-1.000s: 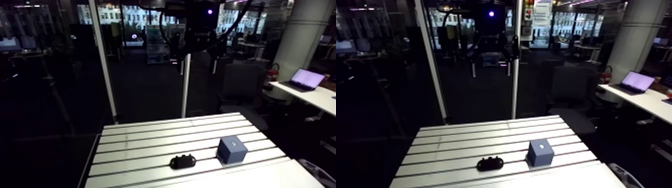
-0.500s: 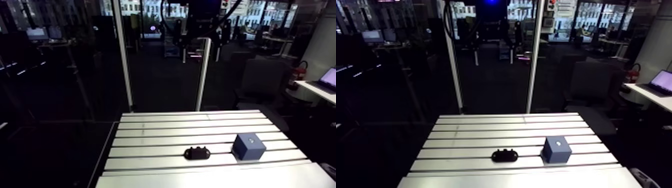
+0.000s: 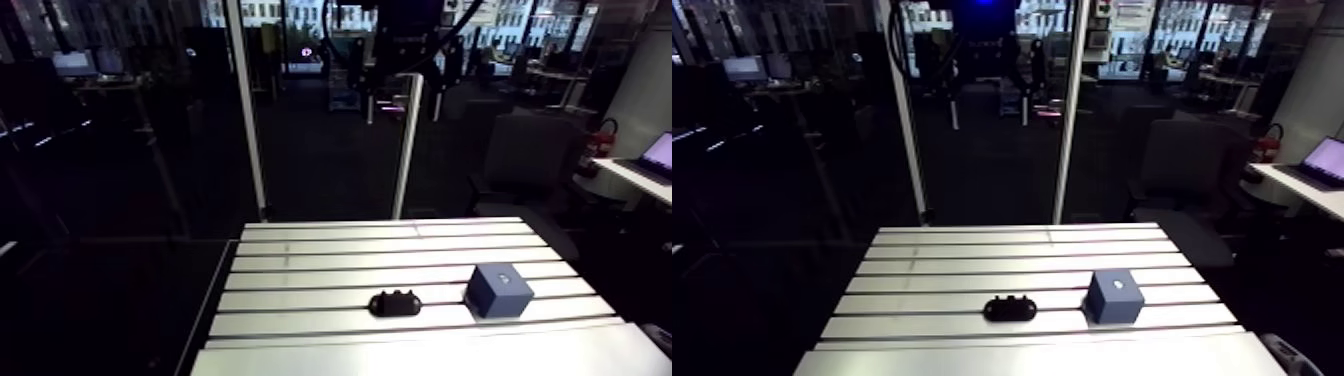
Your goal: Pick up the M10 bolt and insert it into the hex recess until seated.
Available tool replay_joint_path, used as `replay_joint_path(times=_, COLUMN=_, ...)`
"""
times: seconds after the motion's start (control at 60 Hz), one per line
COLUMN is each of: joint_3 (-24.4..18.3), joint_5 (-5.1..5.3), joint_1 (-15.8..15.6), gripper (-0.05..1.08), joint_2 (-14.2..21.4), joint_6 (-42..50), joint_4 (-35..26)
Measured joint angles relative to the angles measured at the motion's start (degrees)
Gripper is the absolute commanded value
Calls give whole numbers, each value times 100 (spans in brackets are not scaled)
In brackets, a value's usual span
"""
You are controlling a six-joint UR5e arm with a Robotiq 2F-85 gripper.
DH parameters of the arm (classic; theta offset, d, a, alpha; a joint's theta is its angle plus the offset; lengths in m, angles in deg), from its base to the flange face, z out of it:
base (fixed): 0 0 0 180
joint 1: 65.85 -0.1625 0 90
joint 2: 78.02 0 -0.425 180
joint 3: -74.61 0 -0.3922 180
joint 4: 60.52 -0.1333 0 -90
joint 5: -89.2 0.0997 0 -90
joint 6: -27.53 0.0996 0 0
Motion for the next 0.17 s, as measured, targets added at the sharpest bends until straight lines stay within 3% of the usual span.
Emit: replay_joint_path(times=0.167, joint_3=3, joint_5=11, joint_1=-9, gripper=1, joint_2=-25, joint_6=0, joint_4=-1)
